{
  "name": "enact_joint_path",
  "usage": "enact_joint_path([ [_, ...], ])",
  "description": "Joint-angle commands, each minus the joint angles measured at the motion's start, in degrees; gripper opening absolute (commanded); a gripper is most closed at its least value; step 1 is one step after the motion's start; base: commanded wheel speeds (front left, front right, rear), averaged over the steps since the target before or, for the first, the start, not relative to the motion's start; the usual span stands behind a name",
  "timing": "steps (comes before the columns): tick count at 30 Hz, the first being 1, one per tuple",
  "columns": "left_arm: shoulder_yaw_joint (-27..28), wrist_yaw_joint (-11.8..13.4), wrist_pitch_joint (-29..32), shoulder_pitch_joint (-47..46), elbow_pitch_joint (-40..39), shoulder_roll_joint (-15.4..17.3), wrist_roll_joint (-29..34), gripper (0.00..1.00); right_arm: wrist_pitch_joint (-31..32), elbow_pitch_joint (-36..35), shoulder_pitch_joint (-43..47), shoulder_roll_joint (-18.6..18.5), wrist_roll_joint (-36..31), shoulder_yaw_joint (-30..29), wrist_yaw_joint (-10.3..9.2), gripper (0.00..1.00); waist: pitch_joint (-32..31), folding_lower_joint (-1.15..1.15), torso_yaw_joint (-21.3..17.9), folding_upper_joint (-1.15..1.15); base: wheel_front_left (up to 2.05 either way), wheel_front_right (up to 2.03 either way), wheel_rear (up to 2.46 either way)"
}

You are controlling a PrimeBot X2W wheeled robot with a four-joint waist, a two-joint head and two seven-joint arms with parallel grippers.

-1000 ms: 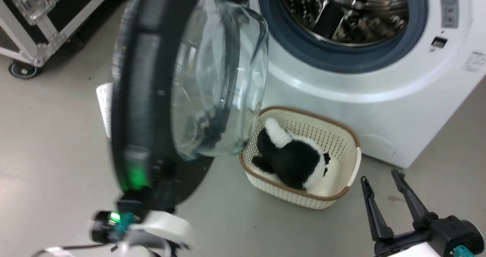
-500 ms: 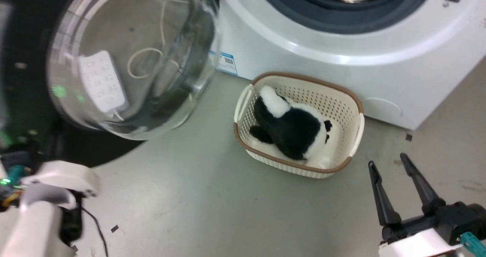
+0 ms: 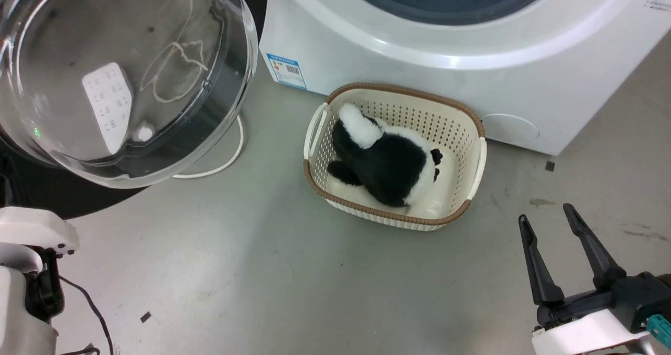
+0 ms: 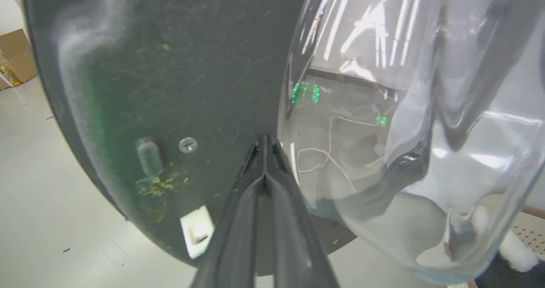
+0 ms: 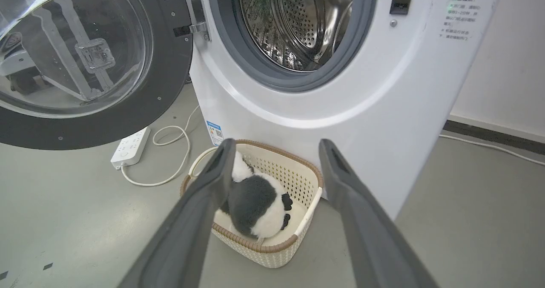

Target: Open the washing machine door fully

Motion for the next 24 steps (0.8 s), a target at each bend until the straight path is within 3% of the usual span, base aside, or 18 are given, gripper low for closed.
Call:
enact_joint_path([
  [1,0.22,-0.28,-0.61,-0.27,0.01,0.37,0.19,0.0,-0.25,-0.04,-0.51,0.15,-0.1,-0.11,0.05,1.0,-0.39,-0.01,-0.11,0.0,0.0,0.0,0.0],
  [6,-0.24,-1.2,-0.71,1.9,-4.43,-1.0,2.7,0.0,-0.25,0.33,-0.72,0.54,0.29,-0.54,0.05,1.0,-3.14,-0.01,-0.72,0.0,0.0,0.0,0.0],
  [12,-1.49,-1.33,-0.73,6.84,-16.03,-5.06,6.83,0.0,-0.25,-0.09,-0.61,1.35,0.35,-2.45,0.05,1.0,-8.15,-0.01,-2.62,0.0,0.0,0.0,0.0],
  [18,-5.0,-1.43,-0.74,13.96,-26.01,-11.63,9.84,0.0,-0.25,0.08,0.19,2.24,0.01,-3.95,0.05,1.0,-13.47,-0.01,-6.82,0.0,0.0,0.0,0.0],
  [23,-8.06,-1.98,-0.74,18.84,-27.86,-15.44,11.31,0.0,-0.25,0.31,1.29,2.65,-0.61,-3.53,0.05,1.0,-16.75,-0.01,-11.04,0.0,0.0,0.0,0.0],
  [24,-9.15,-2.29,-0.74,21.04,-27.36,-16.85,12.03,0.0,-0.25,0.5,2.06,2.85,-0.77,-3.11,0.05,1.0,-18.0,-0.01,-13.35,0.0,0.0,0.0,0.0],
])
